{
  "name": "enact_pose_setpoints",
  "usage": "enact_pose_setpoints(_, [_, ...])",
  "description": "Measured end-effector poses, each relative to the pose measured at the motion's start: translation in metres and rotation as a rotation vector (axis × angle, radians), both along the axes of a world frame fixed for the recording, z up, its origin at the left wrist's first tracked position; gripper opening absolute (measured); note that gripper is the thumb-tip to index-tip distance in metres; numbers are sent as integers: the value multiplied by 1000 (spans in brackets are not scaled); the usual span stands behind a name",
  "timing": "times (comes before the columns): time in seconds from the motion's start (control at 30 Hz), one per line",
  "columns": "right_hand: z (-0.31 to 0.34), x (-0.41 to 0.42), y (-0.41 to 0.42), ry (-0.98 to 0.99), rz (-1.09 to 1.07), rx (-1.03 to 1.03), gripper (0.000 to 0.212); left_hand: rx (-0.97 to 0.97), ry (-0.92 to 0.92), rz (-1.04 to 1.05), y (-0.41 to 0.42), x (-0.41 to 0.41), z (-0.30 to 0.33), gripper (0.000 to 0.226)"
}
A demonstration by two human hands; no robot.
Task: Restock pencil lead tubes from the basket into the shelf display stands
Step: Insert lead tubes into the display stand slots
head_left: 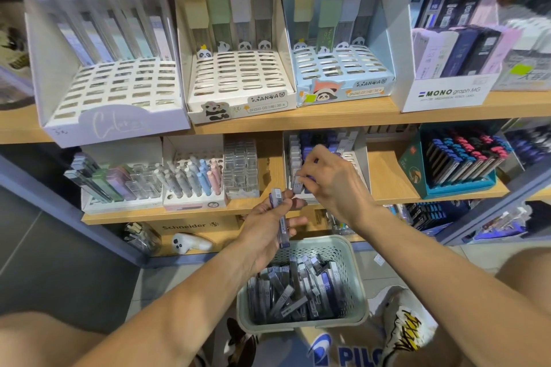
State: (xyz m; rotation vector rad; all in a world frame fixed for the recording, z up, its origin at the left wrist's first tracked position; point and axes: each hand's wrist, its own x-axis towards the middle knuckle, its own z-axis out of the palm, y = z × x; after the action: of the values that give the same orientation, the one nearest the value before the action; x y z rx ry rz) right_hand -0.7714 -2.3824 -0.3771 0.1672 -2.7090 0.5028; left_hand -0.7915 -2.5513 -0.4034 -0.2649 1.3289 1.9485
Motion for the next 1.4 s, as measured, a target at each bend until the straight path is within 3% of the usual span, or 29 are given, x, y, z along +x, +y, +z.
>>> enact_pose_setpoints(0.17, [9, 2, -7, 16, -87, 4, 14, 34, 19, -67, -4, 4, 2, 26])
enact_pose_setpoints(0.23, [18, 13, -15, 30, -110, -146, 14, 32, 58, -114, -4, 7, 3, 19])
enact_pose_setpoints(0.3, [25, 23, -20, -79, -202, -329, 26, 3, 129, -156, -1, 11, 3, 6])
enact_pose_setpoints(0.4, [21, 33, -17, -253, -318, -455, 36, -22, 224, -211, 5, 22, 3, 11])
enact_pose_setpoints(0.5, [19, 41, -4, -369, -306, -634, 20, 0, 239, -285, 10, 34, 8, 8])
enact_pose_setpoints(0.57, [24, 46, 7, -467, -298, -858, 8, 57, 171, -294, 12, 39, 14, 8])
enact_pose_setpoints(0.67, [32, 58, 24, -530, -309, -1163, 10, 152, 89, -289, 17, 43, 21, 13])
enact_pose_setpoints(0.87, [36, 72, 46, -471, -281, -1308, 17, 152, 108, -326, 22, 50, 21, 34])
enact_pose_setpoints(1.0, [38, 76, 47, -512, -227, -1273, 22, 91, 140, -328, 30, 53, 19, 30])
enact_pose_setpoints(1.1, [50, 71, 59, -517, -275, -1132, 27, 27, 115, -295, 38, 53, 19, 29])
enact_pose_setpoints(1.27, [49, 39, 119, -209, -622, -918, 16, -51, 20, -271, 45, 42, 14, 38])
enact_pose_setpoints(1.4, [35, 18, 132, -68, -607, -611, 9, -52, 21, -245, 49, 35, 10, 44])
